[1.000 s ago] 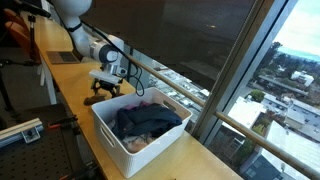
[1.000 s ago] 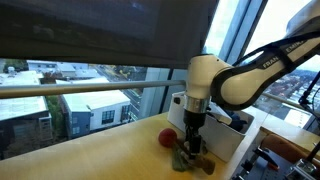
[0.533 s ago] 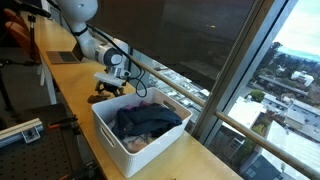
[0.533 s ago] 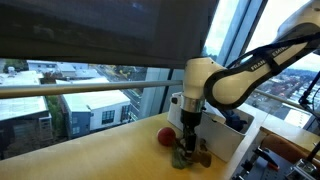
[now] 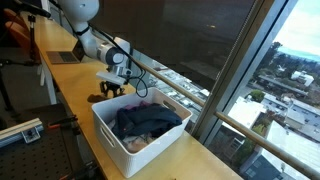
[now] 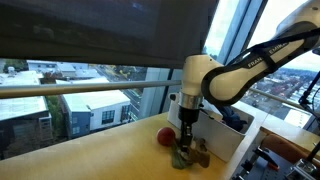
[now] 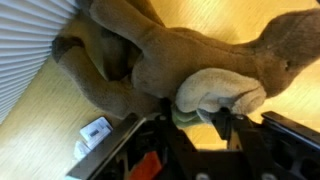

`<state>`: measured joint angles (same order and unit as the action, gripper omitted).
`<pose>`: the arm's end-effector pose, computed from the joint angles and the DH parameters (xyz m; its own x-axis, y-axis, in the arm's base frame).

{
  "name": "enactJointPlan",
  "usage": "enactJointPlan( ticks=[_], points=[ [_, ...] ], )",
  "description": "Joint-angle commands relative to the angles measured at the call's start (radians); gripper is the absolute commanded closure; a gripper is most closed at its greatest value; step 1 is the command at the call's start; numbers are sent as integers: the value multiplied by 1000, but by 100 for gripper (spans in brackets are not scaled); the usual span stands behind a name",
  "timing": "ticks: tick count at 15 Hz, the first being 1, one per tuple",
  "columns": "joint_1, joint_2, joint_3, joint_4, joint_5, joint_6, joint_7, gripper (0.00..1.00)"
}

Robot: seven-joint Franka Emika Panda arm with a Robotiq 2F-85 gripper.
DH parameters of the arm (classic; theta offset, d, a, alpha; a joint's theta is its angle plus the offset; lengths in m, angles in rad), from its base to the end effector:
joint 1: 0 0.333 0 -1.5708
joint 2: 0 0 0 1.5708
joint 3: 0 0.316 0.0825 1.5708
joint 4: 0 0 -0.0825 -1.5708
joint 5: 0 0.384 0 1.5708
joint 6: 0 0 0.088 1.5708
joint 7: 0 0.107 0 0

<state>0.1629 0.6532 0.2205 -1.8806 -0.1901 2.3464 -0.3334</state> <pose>0.5715 0.2242 0.1528 0.6645 0.7328 -0.1467 0.7314 -0.6780 -0.0739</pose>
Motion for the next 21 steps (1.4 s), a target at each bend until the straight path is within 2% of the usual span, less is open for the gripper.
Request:
enactJointPlan(
  ticks=[1, 3, 8, 9, 10, 12, 17, 21],
  points=[
    [2, 22, 1, 39, 16, -32, -19, 85],
    [1, 24, 0, 42, 15, -35, -19, 99],
    [-6, 34, -2, 64, 18, -55, -26, 100],
    [-8, 35, -2, 69, 17, -61, -30, 95],
    [-9, 35, -2, 73, 16, -71, -32, 72],
    [-8, 14, -6, 71, 11, -97, -30, 69],
    [-12, -24, -17, 64, 4, -120, -21, 33],
    [-19, -16, -38, 68, -8, -95, -16, 5]
  ],
)
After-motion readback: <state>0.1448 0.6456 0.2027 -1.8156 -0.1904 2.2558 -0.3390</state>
